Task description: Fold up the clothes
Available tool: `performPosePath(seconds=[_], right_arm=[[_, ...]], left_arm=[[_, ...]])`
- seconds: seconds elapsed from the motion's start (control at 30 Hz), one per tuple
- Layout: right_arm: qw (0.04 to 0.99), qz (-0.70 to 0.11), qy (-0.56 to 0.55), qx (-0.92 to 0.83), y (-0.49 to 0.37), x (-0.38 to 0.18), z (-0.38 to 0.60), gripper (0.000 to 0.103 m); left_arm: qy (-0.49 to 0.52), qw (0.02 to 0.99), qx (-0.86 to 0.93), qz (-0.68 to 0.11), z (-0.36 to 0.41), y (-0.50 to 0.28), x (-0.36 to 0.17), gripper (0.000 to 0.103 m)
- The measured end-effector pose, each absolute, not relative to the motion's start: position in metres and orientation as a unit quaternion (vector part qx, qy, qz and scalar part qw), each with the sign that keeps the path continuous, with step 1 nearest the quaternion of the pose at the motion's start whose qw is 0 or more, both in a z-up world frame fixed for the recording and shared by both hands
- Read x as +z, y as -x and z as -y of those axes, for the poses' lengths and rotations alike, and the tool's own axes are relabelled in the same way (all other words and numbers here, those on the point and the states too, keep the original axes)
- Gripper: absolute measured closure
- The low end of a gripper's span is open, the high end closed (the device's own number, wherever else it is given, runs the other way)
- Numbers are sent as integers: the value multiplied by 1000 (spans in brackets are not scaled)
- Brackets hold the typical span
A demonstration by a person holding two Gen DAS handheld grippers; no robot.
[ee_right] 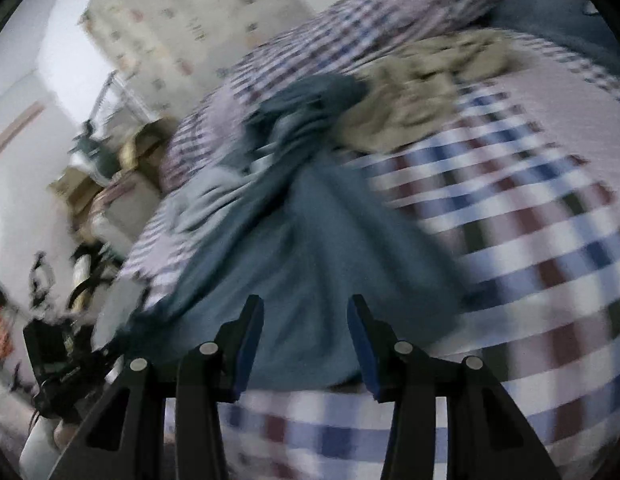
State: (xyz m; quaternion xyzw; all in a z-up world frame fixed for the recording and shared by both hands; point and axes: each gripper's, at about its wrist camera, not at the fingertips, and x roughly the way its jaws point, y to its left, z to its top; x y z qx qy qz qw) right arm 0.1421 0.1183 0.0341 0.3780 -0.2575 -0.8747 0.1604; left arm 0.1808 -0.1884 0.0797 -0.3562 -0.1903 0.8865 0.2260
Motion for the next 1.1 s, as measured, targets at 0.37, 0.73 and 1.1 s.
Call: performPosePath(seconds=[0.37,0.73,1.1], right_arm=[[374,280,-440,-767,-132,12,-5,53],[312,293,-451,-783,-113,0,-26,100],[116,313,-207,-920,-156,164,-233,101]], left_arm=[[381,327,863,51,101,-206,69,99],[405,331,852,25,89,-203,59,54],[394,303,849,177,133,-176,61,25]])
